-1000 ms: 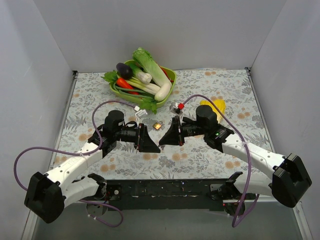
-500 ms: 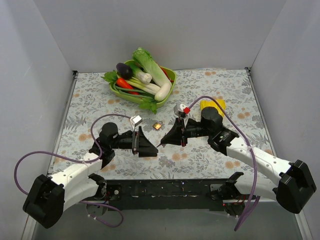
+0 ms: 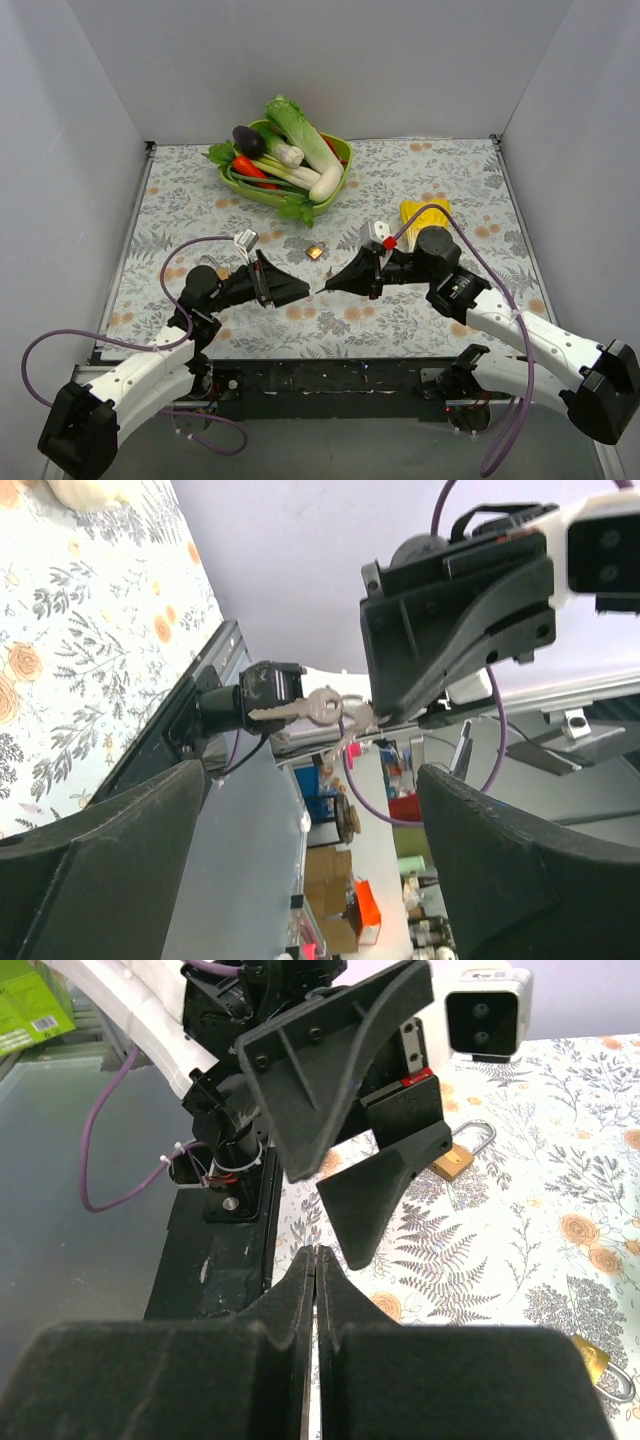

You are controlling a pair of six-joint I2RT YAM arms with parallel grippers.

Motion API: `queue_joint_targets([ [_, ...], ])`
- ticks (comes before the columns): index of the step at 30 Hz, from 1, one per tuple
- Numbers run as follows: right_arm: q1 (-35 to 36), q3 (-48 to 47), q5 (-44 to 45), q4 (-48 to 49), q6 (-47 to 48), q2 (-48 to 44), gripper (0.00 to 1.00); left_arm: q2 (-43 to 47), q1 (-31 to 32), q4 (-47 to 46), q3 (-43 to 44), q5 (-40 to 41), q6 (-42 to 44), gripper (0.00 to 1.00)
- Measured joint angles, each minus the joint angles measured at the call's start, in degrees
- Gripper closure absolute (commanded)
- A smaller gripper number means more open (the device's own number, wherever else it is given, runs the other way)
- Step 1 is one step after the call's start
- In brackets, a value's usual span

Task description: Unlock with the key

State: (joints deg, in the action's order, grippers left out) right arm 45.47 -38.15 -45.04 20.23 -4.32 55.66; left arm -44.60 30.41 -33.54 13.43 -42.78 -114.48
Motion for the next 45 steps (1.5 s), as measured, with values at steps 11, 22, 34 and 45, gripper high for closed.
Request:
queue_joint_targets([
  [11, 4.07, 0.13, 4.24, 0.04, 7.72, 0.74, 0.99, -2.80, 0.00, 5.62, 3.82, 2.14, -0.26, 0.07],
  [22, 15.10, 0.11, 20.92, -0.59, 21.03, 2.05, 0.99, -3.45, 0.02, 13.53, 10.54, 2.86, -0.39, 0.10],
  [34, 22.38, 0.11, 36.20, 0.92, 30.93, 3.65, 0.99, -2.99, 0.02, 23.78, 12.57, 5.51, -0.39, 0.21],
  [45, 30.82, 0.13, 50.49, 1.66, 41.16, 8.48, 0.99, -2.54, -0.04, 28.85, 13.11, 8.76, -0.31, 0.43],
])
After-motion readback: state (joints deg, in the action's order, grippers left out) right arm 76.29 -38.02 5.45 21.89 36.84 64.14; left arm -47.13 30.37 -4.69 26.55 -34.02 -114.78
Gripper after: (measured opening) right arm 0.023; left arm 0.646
